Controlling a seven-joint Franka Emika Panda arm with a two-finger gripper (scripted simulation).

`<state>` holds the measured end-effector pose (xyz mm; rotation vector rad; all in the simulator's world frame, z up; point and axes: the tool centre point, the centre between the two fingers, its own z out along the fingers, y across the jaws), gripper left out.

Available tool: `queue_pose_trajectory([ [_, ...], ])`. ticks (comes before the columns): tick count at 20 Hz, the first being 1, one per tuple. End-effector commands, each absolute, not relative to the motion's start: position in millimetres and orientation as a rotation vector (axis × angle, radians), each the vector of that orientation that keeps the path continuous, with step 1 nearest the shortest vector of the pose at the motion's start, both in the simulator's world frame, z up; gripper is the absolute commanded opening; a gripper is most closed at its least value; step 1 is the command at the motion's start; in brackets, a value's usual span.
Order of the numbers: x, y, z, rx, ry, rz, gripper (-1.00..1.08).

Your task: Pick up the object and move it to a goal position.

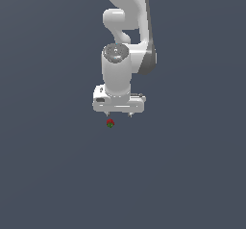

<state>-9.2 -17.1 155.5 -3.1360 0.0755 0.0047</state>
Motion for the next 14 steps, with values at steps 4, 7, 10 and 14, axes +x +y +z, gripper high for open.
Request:
queue_pose_trajectory([
  [4, -19, -35, 124, -3.119, 0.308, 0.005, 1.0],
  [7, -26, -46, 106, -3.102, 0.447, 0.004, 1.0],
  [10, -32, -55, 92, -3.086, 0.558, 0.003, 1.0],
  [14, -38, -64, 80, -3.069, 0.661, 0.001, 1.0],
])
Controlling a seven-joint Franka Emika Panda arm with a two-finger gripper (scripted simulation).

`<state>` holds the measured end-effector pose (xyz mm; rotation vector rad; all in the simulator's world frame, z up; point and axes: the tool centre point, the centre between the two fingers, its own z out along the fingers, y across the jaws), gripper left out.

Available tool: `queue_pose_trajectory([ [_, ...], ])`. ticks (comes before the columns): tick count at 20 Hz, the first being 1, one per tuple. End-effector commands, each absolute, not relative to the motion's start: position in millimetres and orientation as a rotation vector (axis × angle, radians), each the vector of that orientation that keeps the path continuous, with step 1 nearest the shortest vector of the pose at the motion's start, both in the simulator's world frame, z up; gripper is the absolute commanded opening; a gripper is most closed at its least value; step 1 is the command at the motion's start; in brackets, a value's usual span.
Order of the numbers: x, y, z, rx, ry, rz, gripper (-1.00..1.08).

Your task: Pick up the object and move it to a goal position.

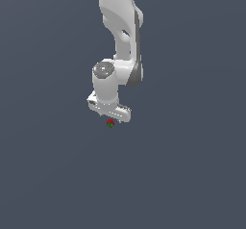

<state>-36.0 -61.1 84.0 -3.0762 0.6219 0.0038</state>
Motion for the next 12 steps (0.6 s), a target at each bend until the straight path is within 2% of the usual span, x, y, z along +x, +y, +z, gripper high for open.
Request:
queue_pose_trajectory([
  [1, -39, -66, 77, -3.066, 0.679, 0.001, 1.0],
  [12, -42, -68, 65, -3.06, 0.711, 0.002, 1.0],
])
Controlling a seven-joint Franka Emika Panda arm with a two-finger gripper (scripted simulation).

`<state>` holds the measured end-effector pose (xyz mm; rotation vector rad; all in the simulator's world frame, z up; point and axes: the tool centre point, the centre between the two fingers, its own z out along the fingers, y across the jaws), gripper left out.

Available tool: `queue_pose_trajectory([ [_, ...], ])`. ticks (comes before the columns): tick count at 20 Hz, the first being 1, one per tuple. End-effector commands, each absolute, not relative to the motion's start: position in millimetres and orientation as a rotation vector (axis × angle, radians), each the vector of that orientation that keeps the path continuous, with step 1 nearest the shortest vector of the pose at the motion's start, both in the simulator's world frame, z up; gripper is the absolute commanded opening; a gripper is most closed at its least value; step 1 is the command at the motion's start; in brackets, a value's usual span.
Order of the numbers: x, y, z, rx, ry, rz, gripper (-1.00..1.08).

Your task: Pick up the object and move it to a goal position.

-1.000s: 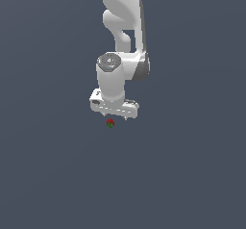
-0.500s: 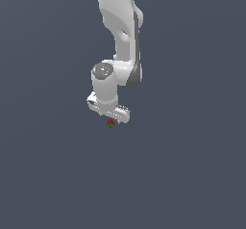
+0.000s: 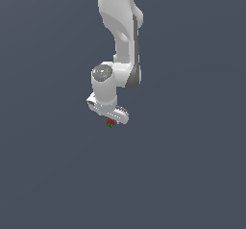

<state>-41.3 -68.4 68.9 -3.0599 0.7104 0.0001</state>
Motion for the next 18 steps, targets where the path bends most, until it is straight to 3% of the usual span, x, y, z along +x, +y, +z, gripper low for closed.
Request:
queue_pose_trajectory([
  [1, -42, -69, 61, -3.06, 0.712, 0.001, 1.0],
  [13, -42, -69, 23, -3.058, 0.719, 0.0, 1.0],
  [14, -42, -69, 23, -3.058, 0.719, 0.0, -1.0],
  [18, -42, -69, 23, -3.058, 0.719, 0.0, -1.0],
])
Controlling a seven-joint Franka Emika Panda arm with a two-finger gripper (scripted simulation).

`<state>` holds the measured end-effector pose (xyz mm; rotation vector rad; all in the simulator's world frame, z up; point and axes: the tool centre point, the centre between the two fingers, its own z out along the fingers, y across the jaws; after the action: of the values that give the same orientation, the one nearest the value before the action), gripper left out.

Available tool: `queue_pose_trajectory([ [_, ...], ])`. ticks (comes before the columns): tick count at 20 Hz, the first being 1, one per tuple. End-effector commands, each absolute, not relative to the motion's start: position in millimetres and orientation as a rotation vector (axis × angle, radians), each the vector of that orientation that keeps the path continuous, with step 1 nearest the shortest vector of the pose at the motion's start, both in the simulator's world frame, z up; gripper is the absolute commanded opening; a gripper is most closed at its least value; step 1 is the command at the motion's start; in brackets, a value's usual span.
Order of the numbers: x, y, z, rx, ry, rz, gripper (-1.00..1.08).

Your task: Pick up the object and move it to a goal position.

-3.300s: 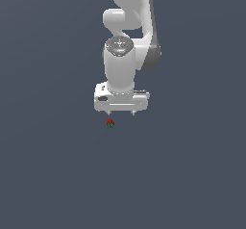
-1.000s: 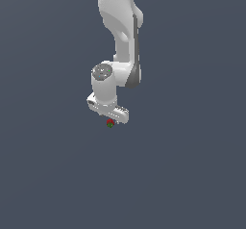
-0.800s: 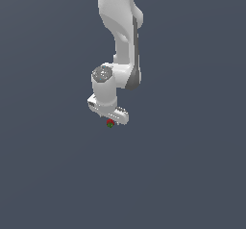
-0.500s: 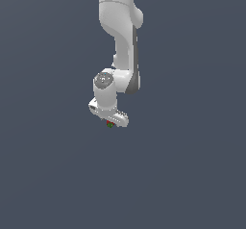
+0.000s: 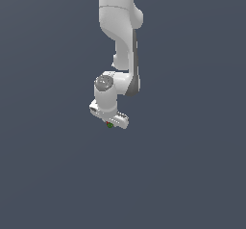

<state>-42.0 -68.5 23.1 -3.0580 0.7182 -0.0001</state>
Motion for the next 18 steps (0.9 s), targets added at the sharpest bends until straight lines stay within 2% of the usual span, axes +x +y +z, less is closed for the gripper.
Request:
queue_pose_trajectory([
  [1, -42, -69, 23, -3.058, 0.719, 0.0, -1.0],
  [10, -42, -65, 27, -3.058, 0.718, 0.0, -1.0],
  [18, -41, -34, 62, -3.058, 0.718, 0.0, -1.0],
])
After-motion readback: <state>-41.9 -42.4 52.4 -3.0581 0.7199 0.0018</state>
